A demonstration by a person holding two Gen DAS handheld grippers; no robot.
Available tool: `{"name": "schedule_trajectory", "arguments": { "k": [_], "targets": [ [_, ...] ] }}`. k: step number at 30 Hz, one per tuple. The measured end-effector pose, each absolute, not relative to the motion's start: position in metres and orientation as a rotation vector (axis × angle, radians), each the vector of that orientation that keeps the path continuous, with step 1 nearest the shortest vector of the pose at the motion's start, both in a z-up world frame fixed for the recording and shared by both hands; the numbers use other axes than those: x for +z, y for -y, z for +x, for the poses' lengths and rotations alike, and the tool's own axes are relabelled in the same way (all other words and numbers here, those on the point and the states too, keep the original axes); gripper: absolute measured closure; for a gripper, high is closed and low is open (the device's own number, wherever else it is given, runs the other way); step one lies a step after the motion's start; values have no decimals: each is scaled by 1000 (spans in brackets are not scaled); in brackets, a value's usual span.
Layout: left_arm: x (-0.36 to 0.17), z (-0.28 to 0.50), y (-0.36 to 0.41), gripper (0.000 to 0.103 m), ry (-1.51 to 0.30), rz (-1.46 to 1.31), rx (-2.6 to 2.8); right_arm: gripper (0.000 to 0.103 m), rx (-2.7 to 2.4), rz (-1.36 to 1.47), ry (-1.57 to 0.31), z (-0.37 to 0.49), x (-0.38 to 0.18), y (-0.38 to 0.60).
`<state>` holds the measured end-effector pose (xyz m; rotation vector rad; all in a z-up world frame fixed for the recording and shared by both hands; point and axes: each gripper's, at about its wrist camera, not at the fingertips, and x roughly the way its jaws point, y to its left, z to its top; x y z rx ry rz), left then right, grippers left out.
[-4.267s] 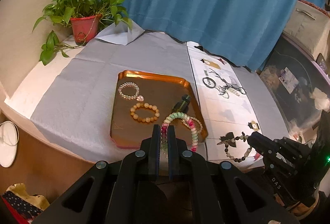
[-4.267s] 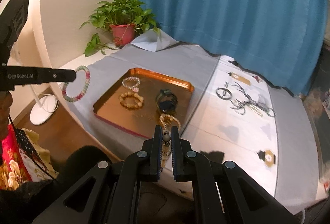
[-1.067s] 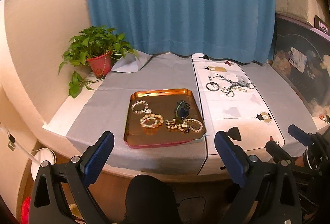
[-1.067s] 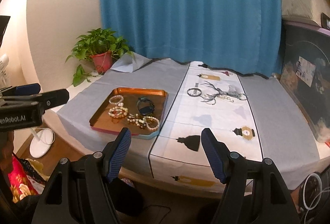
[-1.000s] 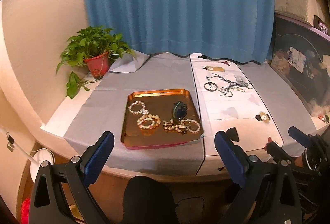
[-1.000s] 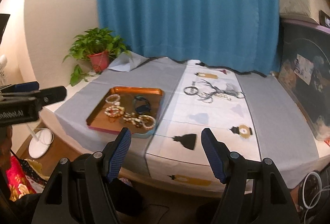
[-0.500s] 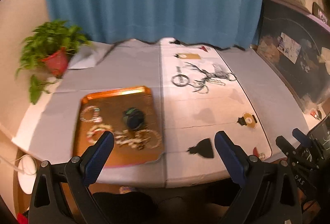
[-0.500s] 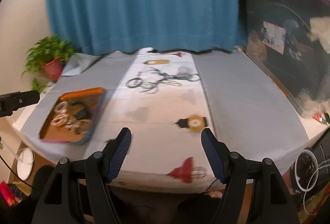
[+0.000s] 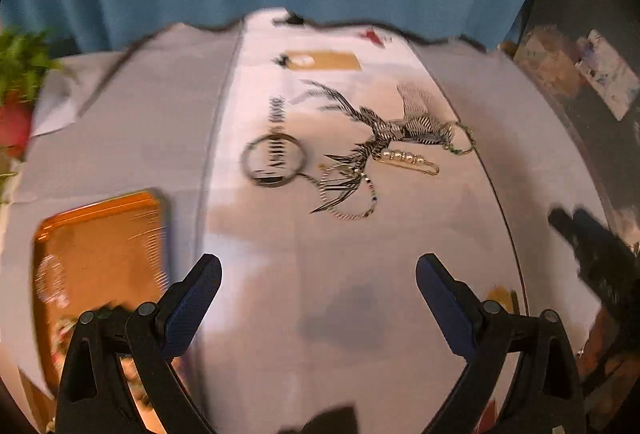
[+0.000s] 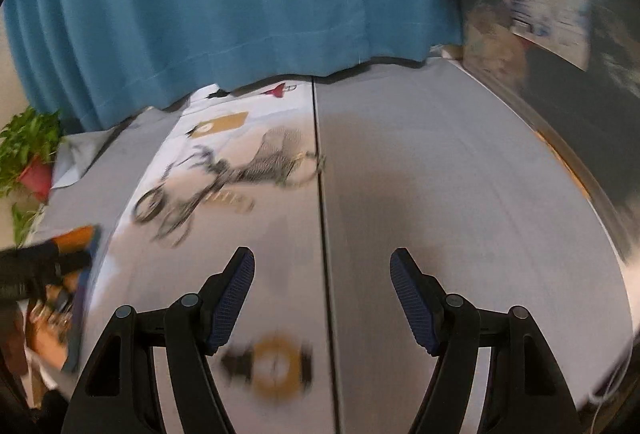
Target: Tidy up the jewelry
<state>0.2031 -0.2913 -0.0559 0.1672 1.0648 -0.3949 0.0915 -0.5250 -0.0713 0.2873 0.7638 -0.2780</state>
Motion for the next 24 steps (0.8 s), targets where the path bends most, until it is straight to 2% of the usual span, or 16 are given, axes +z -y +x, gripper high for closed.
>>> {"name": "schedule_trajectory", "arguments": {
  "k": [5, 8, 13, 16, 18, 19, 20, 21, 24],
  "targets": [
    [-87, 241, 290, 8, -1092, 116, -304, 32, -256, 282, -832, 172, -102, 554],
    [-101, 259, 287, 19, -1118, 71, -274, 32, -260, 275, -860, 210, -116, 565],
    [-121, 278, 296, 19, -1150, 83, -253, 32, -281, 238, -892, 252, -131, 571],
    [-124, 275, 305, 20, -1111, 147, -249, 25, -289, 129, -889, 265, -139, 562],
    [-122, 270, 307, 49, -1075, 158, -268, 30, -280, 132, -892, 267, -139, 562],
    [-118, 267, 309, 96, -1064, 160, -287, 38, -272, 142, -888, 266, -139, 562],
    [-117, 266, 311, 102, -1089, 152, -317, 76, -250, 124, -875, 265, -137, 558],
    [-117, 266, 312, 102, -1106, 137, -341, 94, -217, 101, -869, 264, -135, 551],
    [-115, 256, 310, 102, -1135, 109, -411, 94, -194, 23, -880, 256, -134, 532]
  ]
}}
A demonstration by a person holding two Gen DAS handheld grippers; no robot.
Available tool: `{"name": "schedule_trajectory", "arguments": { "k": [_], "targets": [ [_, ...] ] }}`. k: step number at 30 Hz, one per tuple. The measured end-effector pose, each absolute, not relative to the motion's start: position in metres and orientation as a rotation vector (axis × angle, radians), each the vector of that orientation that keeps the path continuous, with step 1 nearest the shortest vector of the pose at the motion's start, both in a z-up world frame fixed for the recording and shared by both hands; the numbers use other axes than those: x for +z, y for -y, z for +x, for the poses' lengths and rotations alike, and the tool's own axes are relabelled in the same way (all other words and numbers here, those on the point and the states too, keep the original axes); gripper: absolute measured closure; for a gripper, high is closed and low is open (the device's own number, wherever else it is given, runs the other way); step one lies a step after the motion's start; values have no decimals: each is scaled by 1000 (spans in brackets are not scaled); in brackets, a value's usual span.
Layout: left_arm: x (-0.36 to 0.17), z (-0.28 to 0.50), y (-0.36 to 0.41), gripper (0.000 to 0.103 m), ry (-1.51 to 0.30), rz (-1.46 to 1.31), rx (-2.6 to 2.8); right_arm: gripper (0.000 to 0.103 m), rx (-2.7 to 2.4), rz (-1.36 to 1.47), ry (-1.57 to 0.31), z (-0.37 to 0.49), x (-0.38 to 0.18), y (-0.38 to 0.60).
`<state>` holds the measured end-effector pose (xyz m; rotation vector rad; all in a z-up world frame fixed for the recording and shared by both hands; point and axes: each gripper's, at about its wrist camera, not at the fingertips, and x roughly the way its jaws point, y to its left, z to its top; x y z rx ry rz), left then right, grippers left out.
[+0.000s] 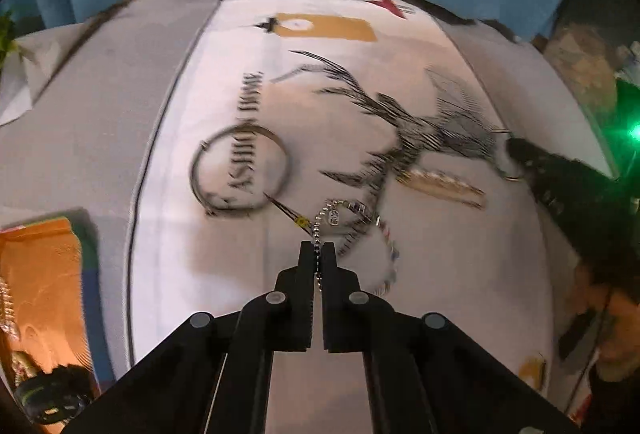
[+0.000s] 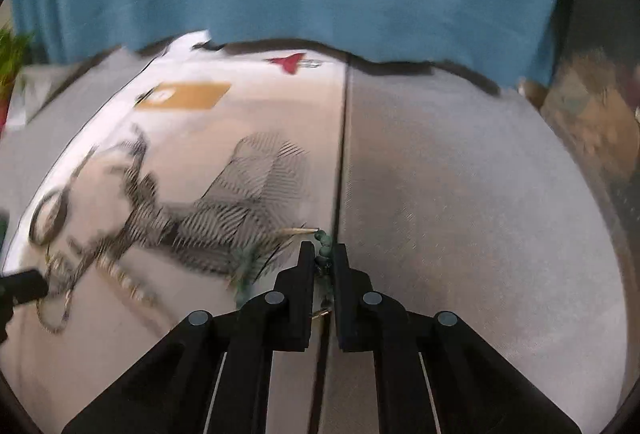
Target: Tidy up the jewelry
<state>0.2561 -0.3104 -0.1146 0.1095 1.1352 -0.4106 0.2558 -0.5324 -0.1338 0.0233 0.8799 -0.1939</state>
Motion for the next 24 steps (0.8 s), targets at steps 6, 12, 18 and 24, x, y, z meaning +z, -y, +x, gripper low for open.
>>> {"name": "schedule_trajectory", "arguments": {
  "k": [6, 12, 18, 24],
  "targets": [
    [-93, 219, 291, 102, -1094, 84, -472, 96, -142, 144, -900, 197, -131, 518],
    [-57, 183, 265, 102, -1046, 51, -497, 96, -142, 179, -810, 137, -95, 497],
    [-12, 150, 229, 102, -969, 28, -485, 96, -136, 132, -753, 87, -50, 462],
    [23, 106, 176, 102, -919, 16, -460, 96, -95, 120, -727, 41, -22, 414]
  ]
}}
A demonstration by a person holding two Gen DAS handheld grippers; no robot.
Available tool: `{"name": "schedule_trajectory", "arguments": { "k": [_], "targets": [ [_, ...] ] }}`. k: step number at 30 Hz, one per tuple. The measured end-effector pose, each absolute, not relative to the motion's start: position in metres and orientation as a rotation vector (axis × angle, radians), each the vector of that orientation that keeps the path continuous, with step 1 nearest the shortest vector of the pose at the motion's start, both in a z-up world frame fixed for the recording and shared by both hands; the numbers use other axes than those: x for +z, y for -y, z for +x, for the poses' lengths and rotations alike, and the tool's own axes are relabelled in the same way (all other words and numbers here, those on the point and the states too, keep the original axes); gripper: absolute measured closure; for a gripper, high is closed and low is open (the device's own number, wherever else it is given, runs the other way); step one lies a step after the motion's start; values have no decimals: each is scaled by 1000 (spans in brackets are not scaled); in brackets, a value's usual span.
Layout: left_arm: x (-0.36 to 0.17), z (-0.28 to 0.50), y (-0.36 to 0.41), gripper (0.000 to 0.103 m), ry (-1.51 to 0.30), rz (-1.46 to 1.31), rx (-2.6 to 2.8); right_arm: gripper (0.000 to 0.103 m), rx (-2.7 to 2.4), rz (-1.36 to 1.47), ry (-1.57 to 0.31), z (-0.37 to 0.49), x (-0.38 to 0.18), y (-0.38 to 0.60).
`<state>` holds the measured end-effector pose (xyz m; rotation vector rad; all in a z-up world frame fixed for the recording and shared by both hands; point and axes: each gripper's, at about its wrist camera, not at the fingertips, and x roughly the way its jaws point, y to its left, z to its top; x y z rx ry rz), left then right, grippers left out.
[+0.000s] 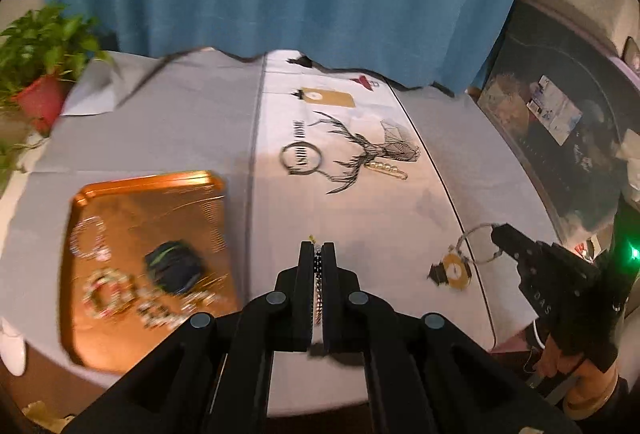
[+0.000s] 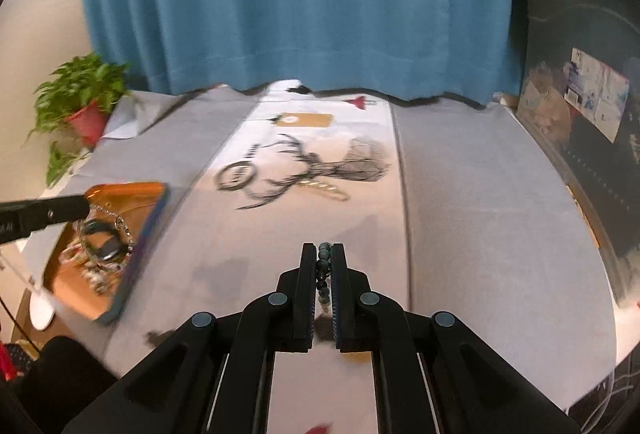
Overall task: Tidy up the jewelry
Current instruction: 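Carry the chain bracelet in the left tool while the right tool carries the green bracelet to the tray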
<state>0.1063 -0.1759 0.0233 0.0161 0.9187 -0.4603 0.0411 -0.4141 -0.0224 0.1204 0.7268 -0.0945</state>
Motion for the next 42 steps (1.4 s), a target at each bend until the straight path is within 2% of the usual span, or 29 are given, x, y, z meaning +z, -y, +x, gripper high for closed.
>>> {"name": "schedule_trajectory", "arguments": {
  "k": [9, 22, 42],
  "targets": [
    [50, 46, 88, 102, -873, -29, -400, 96, 24, 112, -698, -26, -1, 326],
    [45, -8, 11, 102, -864, -70, -343, 96, 169, 46, -753, -82, -14, 226],
    [24, 14, -33, 102, -868, -100, -285, 96, 247, -45, -811, -44, -23, 165]
  ]
}}
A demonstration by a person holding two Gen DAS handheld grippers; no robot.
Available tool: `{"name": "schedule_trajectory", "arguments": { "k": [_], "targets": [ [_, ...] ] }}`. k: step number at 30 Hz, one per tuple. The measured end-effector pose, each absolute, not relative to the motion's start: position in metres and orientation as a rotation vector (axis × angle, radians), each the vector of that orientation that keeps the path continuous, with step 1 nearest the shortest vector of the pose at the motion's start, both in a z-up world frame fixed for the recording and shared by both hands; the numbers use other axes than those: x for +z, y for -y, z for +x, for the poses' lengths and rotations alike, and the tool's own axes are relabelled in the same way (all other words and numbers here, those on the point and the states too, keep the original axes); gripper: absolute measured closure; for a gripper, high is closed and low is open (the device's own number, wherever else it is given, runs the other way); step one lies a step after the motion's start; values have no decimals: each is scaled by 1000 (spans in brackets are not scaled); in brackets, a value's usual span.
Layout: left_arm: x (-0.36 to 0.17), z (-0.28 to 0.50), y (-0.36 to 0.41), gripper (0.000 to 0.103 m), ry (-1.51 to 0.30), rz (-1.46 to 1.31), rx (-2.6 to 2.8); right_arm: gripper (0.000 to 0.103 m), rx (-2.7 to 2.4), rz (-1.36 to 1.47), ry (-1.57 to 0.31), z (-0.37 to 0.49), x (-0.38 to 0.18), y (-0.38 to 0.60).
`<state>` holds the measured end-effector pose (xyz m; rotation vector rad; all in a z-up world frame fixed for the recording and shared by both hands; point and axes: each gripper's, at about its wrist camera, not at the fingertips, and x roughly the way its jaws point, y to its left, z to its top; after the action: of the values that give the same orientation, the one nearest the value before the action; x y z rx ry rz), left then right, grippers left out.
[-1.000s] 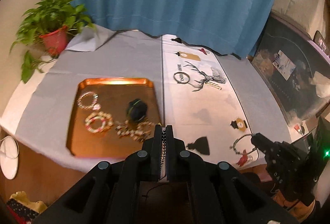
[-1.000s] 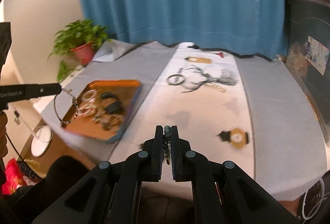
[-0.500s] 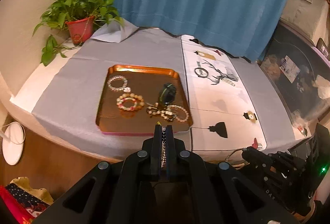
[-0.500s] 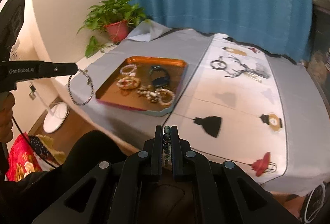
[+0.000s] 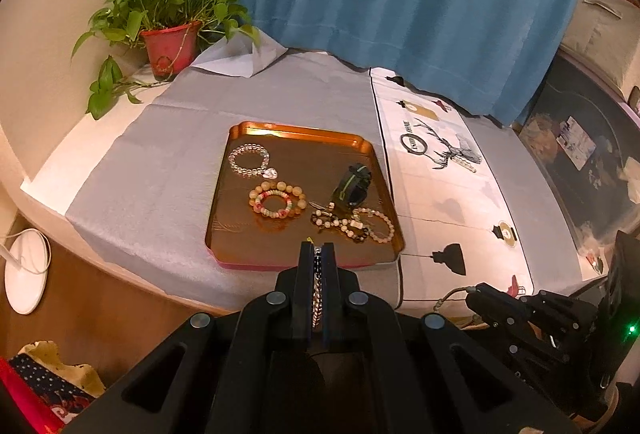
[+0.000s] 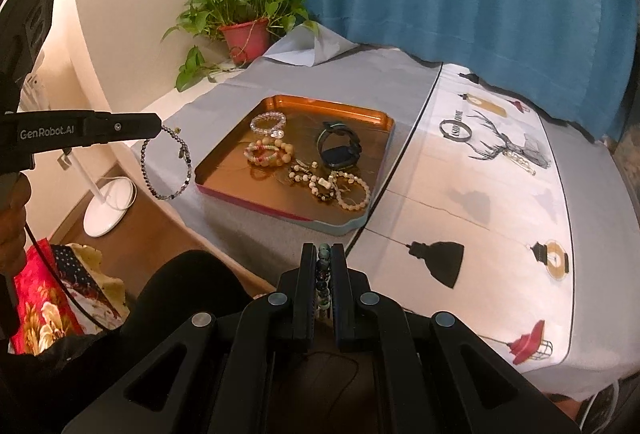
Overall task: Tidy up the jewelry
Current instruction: 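Carry the chain bracelet in the left tool while the right tool carries the green bracelet to the tray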
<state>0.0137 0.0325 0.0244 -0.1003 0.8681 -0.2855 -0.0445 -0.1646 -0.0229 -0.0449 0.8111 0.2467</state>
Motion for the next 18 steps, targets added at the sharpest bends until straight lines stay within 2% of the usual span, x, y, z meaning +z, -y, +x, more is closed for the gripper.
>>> {"name": "schedule_trajectory", "arguments": {
  "k": [18],
  "targets": [
    [12, 72, -47, 102, -870, -117, -280, 96, 296, -78, -777, 26, -18, 125]
  ]
}}
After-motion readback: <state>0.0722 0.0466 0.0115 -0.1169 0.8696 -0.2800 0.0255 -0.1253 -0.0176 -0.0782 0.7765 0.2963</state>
